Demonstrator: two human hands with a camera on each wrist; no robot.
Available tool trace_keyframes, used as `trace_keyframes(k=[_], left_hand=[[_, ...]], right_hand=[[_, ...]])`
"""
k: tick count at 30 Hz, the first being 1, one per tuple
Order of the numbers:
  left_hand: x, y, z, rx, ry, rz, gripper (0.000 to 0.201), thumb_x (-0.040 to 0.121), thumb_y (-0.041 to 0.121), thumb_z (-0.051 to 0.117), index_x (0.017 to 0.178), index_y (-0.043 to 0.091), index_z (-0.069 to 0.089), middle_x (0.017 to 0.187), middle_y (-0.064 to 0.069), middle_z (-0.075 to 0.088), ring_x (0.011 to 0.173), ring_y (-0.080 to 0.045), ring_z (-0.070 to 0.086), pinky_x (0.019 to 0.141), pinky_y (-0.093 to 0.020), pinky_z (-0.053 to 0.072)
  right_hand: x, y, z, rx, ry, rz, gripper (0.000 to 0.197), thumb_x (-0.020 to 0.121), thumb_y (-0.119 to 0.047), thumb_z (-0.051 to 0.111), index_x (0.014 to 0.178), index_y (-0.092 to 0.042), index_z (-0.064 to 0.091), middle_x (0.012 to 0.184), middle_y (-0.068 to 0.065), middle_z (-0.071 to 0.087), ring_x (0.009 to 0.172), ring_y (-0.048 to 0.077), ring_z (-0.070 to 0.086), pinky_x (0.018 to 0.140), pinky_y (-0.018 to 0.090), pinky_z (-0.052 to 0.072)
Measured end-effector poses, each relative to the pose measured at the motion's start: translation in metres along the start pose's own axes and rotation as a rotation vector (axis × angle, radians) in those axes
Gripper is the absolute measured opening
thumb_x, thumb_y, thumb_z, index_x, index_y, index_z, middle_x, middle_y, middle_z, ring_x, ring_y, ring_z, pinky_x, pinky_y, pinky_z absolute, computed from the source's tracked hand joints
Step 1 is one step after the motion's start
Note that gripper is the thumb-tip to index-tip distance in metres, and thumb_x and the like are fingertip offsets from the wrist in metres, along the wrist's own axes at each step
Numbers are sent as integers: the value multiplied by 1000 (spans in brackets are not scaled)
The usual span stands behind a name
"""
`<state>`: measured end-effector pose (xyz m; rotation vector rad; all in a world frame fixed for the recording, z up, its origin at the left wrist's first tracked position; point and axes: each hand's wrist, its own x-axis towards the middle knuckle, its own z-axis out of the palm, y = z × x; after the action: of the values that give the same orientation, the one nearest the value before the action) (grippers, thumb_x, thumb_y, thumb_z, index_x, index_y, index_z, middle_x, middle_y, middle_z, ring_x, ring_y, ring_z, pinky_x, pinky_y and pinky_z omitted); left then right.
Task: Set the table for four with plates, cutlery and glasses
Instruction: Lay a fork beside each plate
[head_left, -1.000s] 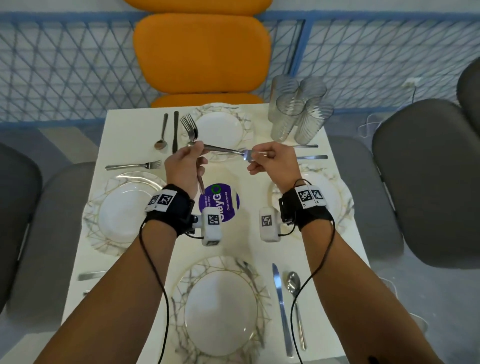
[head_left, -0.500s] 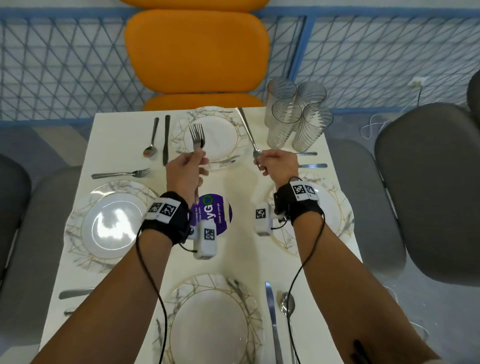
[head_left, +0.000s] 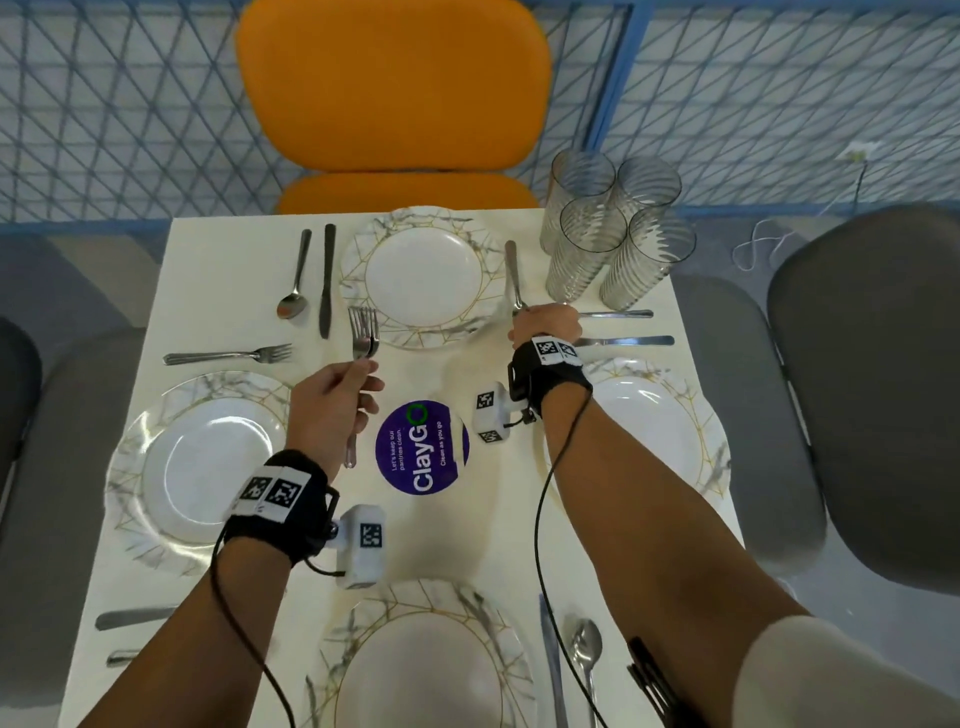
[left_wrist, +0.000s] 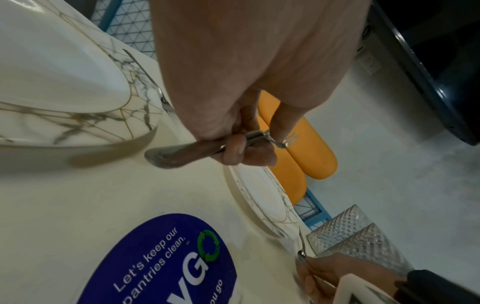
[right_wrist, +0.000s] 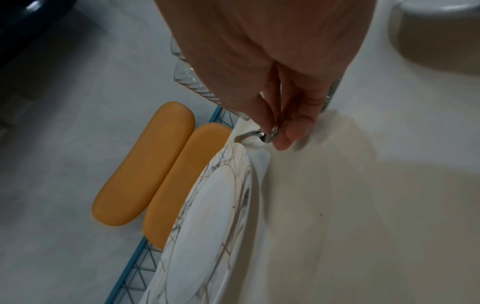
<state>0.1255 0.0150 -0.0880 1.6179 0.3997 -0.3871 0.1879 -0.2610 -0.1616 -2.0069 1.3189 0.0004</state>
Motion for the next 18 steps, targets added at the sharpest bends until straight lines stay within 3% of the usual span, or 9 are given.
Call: trace_keyframes(k=[3,5,9,14,18], left_hand=[[3,0,0,-11,-2,-15,22,101,22,63,107,2,72,86,-7,71,63,-16,55,53,-26,40],[4,0,2,-23,-4,-21,21,101,21,64,107,2,72,86,-7,71,63,-16,55,53,-26,39],[5,1,4,-33,-2,-20,20,101,21,64,105,4,72,85,-7,71,62,-15,54,53,-26,40],[9,-3,7,-37,-13,-33,20,99,22,67,103,4,73,82,-6,71,61,-17,52,50,-25,40],[9,-4,6,-47,-25,-31,21,99,23,67,104,4,73,82,-5,71,61,-17,53,50,-24,41]], right_hand=[[-4,-1,-4,-24,-52,-30,45,96,-41,52,121,-7,67,125,11,63,118,24,57,88,29,46],[-7,0,-4,-59,-123,-53,39,92,-30,57,122,-7,67,124,11,65,115,27,60,83,30,46],[-17,1,-6,-102,-149,-108,41,88,-18,62,125,-3,63,129,16,61,118,33,59,92,37,50],[-25,-2,-11,-257,-101,-213,39,90,-21,68,122,-3,56,134,15,54,118,24,58,92,30,49],[-29,0,-18,-308,-70,-356,36,90,-20,69,121,-5,59,134,15,51,116,24,58,90,29,49]])
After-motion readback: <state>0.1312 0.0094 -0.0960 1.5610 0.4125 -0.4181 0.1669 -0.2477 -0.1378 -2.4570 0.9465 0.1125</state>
